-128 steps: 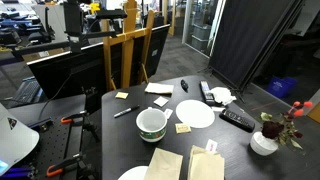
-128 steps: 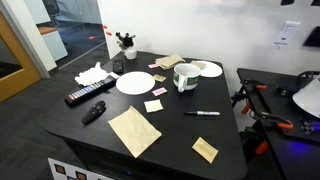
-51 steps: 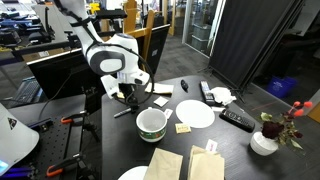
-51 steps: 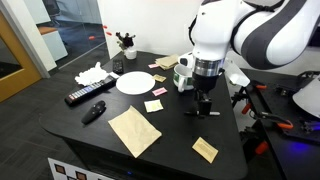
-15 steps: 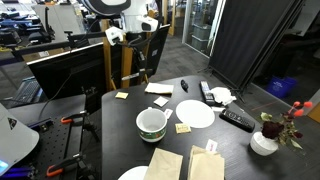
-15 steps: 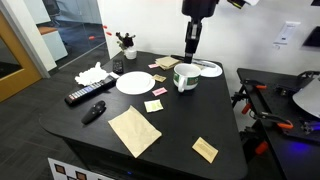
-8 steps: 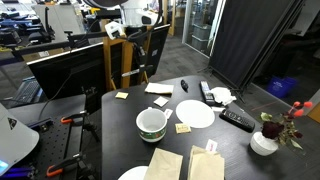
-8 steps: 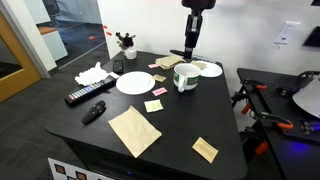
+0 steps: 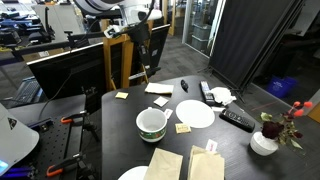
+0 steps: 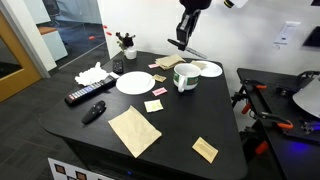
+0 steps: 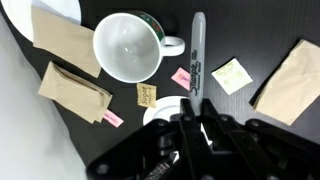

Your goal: Put the black pen inside the white mug

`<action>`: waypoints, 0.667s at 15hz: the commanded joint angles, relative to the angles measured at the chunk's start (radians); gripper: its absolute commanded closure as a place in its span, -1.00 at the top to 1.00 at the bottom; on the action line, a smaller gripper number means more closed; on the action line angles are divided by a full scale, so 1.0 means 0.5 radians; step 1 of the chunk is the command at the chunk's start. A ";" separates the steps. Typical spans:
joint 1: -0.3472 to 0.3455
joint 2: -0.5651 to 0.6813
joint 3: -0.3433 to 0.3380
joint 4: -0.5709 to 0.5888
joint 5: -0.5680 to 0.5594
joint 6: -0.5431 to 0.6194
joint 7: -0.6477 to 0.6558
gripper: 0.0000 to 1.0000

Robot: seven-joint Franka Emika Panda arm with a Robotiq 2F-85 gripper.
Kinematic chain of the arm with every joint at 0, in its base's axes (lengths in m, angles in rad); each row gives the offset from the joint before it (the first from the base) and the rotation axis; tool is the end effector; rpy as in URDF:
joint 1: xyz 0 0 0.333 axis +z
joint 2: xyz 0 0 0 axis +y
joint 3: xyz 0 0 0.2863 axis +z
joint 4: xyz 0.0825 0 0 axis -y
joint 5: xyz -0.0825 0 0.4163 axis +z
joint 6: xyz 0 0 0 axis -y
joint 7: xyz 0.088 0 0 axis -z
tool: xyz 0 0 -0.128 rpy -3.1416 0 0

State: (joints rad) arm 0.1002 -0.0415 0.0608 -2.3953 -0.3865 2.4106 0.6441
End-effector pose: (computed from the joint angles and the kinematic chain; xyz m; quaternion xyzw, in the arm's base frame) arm 0.5145 0.0757 0.2655 0.9857 -0.0994 0.0777 0.1120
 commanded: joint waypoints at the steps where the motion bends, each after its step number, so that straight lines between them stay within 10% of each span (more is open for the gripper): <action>1: -0.048 -0.019 0.044 0.015 -0.363 -0.066 0.547 -0.93; 10: 0.024 0.091 0.131 0.102 -1.026 -0.509 1.787 -0.93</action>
State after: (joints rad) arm 0.1008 -0.0271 0.1057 -2.3851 -0.8372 2.2563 1.3884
